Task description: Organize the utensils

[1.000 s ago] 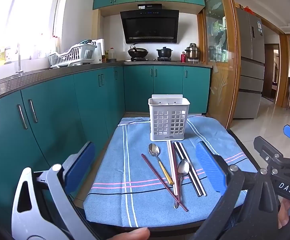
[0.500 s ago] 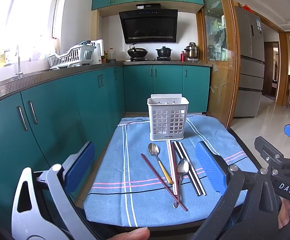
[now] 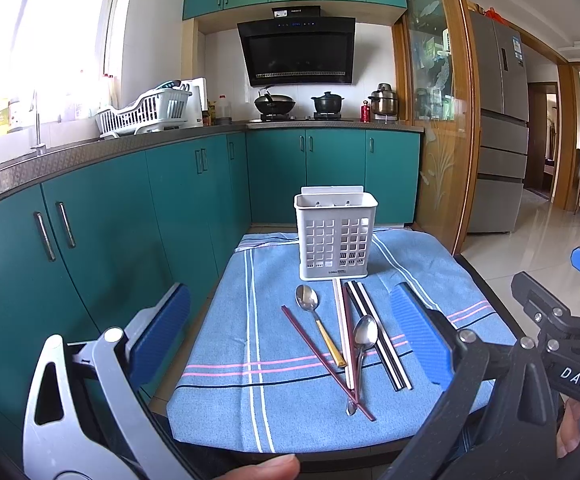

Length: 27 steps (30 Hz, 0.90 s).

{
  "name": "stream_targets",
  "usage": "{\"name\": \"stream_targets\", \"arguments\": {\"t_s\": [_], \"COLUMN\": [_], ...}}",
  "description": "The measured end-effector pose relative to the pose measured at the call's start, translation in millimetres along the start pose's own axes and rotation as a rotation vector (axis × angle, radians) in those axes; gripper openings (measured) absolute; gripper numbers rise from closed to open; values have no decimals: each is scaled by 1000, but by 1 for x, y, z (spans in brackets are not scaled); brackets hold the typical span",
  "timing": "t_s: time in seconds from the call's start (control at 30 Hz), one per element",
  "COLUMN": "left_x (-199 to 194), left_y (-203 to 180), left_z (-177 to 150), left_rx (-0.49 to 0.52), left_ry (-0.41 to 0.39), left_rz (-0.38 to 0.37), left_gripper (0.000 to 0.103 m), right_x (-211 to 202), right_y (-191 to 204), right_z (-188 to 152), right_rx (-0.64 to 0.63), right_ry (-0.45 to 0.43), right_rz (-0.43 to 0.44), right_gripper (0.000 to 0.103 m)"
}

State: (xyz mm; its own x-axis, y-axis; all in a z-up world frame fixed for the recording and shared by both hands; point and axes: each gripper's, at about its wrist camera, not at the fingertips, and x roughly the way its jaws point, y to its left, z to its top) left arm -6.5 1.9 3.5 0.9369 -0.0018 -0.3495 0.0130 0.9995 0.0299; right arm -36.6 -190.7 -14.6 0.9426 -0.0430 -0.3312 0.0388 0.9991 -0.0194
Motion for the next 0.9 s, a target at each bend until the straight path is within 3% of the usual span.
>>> {"name": "stream_targets", "arguments": {"t_s": [0.9], "left_x": [8], "left_y": [8], "left_z": [-6], "left_rx": [2], "left_ry": [7], "left_rz": [9], "left_gripper": [99], "right_x": [2], "right_y": [2], "right_z": [2], "right_rx": [-11], "right_ry": [11], "right_rz": [0], "right_gripper": [100]}}
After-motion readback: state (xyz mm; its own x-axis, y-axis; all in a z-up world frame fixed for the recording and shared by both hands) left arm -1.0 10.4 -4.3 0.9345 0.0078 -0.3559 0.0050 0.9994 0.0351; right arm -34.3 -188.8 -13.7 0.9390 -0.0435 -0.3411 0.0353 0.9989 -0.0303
